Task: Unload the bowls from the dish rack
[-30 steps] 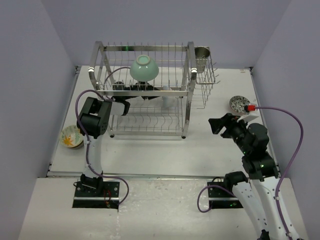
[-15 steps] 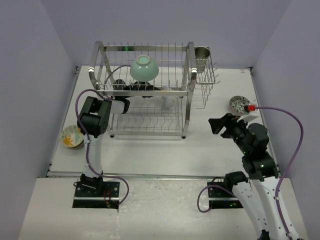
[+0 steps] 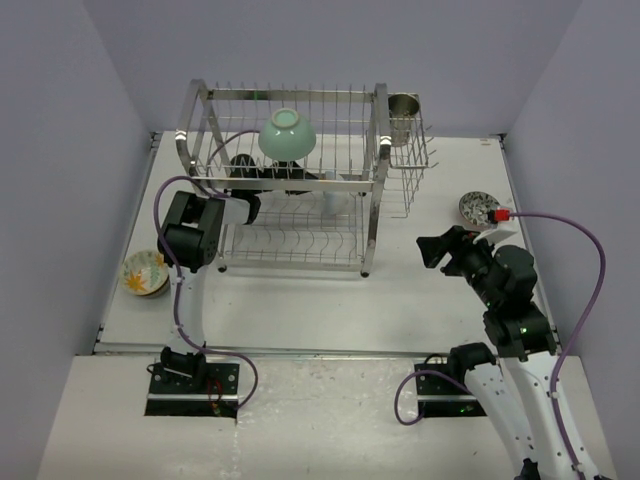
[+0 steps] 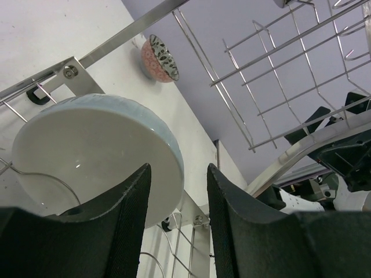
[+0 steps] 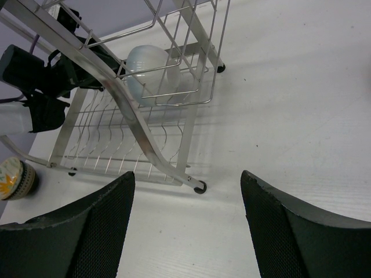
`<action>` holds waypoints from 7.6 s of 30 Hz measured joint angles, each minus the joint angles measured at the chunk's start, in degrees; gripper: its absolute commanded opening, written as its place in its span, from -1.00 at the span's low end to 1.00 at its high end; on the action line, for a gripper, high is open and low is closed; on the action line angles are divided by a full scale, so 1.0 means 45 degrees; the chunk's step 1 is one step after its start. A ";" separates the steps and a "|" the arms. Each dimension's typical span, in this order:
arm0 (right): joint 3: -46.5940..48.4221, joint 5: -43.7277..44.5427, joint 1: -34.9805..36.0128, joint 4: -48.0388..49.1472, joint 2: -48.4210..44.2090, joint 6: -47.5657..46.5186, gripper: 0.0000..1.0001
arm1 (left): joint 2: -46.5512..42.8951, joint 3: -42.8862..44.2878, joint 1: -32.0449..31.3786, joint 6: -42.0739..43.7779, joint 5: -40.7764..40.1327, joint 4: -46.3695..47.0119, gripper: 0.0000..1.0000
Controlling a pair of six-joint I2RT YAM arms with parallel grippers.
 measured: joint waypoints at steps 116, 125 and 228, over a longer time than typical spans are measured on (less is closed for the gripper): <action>-0.0005 0.0000 0.0000 0.0005 -0.0141 0.0000 0.49 | -0.6275 -1.0346 -0.5076 -0.5280 -0.3463 0.2545 -1.00; -0.0005 -0.0010 0.0000 0.0024 -0.0141 0.0005 0.48 | -0.9160 -1.1846 -0.6645 -0.2050 -0.4051 0.2093 -1.00; -0.0029 -0.0675 0.0000 0.0389 -0.0185 0.0010 0.49 | -1.4134 -0.6105 0.4974 0.8981 -1.8880 -2.2658 -1.00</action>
